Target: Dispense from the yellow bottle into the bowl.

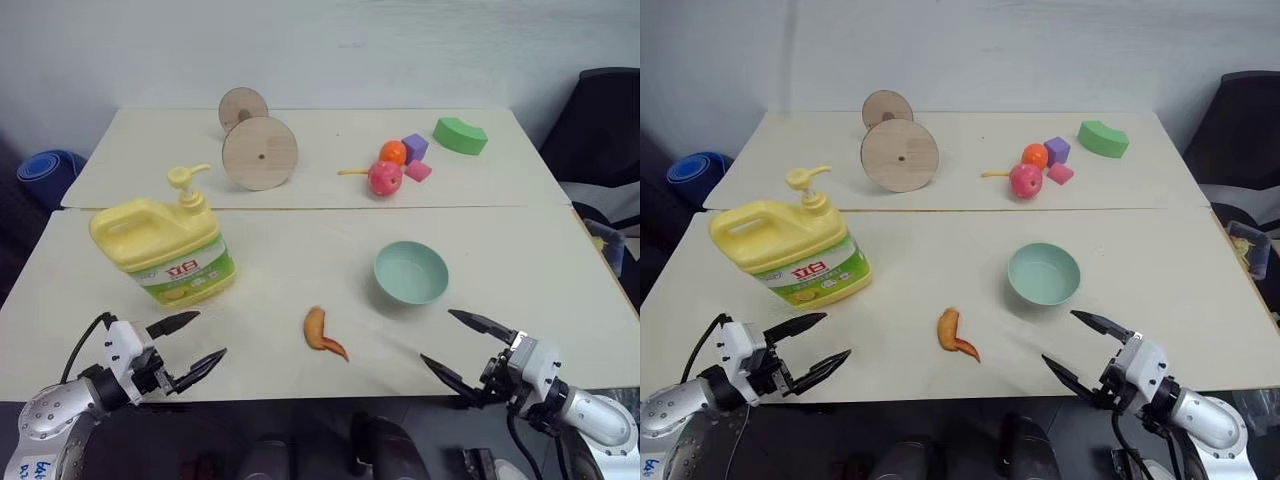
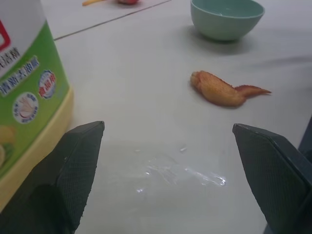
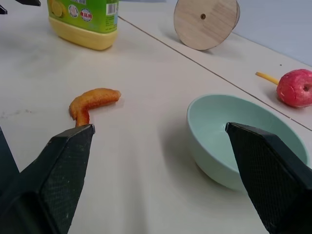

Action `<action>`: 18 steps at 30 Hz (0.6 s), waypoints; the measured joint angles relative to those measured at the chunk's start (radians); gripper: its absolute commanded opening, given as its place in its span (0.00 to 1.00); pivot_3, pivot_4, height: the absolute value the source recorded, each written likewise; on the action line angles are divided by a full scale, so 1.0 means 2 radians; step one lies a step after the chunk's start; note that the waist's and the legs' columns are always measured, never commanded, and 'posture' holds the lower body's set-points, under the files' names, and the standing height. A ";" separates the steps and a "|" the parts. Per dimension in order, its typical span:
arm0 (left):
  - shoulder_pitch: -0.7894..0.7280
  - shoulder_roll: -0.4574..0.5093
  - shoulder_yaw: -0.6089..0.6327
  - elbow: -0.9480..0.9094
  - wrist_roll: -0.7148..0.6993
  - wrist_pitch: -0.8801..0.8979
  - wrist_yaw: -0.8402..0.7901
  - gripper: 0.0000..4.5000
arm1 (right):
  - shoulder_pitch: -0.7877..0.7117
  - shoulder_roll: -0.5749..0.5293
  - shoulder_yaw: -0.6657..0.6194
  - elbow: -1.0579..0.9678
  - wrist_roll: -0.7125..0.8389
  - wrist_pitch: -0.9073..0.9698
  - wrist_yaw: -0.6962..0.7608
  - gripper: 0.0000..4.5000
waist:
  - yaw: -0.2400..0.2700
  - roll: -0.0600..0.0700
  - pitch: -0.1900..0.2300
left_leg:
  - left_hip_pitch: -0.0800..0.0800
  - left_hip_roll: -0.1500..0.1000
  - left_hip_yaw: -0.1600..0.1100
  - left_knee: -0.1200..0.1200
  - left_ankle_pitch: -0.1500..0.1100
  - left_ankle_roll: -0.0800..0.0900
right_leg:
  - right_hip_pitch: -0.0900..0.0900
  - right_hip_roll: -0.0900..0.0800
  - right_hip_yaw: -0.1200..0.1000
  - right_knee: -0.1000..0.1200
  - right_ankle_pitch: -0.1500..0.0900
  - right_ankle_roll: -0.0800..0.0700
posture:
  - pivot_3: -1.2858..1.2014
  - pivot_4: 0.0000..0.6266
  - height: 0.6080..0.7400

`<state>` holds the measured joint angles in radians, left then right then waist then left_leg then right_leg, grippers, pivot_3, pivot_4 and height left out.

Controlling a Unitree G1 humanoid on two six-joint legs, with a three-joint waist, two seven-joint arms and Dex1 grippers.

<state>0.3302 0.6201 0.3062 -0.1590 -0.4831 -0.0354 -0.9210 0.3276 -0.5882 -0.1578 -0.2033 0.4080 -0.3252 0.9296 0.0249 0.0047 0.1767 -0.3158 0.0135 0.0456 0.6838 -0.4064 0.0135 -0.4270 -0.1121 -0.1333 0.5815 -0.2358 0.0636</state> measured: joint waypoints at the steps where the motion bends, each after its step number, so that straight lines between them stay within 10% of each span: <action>1: 0.000 0.000 0.000 0.001 0.001 0.000 0.000 1.00 | -0.001 0.000 0.001 0.003 -0.003 0.000 0.001 1.00 | 0.000 0.000 0.000 | 0.000 0.000 0.000 0.000 0.000 0.000 | 0.000 0.000 0.000 0.000 0.000 0.000 | 0.52 0.24 1.00; 18: 0.008 0.034 0.010 -0.020 -0.062 0.062 -0.089 1.00 | -0.252 0.044 0.242 -0.084 -0.047 0.468 -0.130 1.00 | -0.004 -0.002 -0.001 | 0.000 0.000 0.000 0.001 0.000 -0.001 | -0.002 0.000 0.000 0.000 0.000 -0.001 | 0.52 0.24 1.00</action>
<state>0.3465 0.6884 0.3259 -0.1999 -0.6075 0.0895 -1.0986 -0.1757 -0.5003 0.3271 -0.3705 0.3143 0.6107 0.6686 0.0173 -0.0001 0.1739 -0.3154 0.0134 0.0450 0.6852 -0.4061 0.0123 -0.4307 -0.1122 -0.1341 0.5824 -0.2364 0.0623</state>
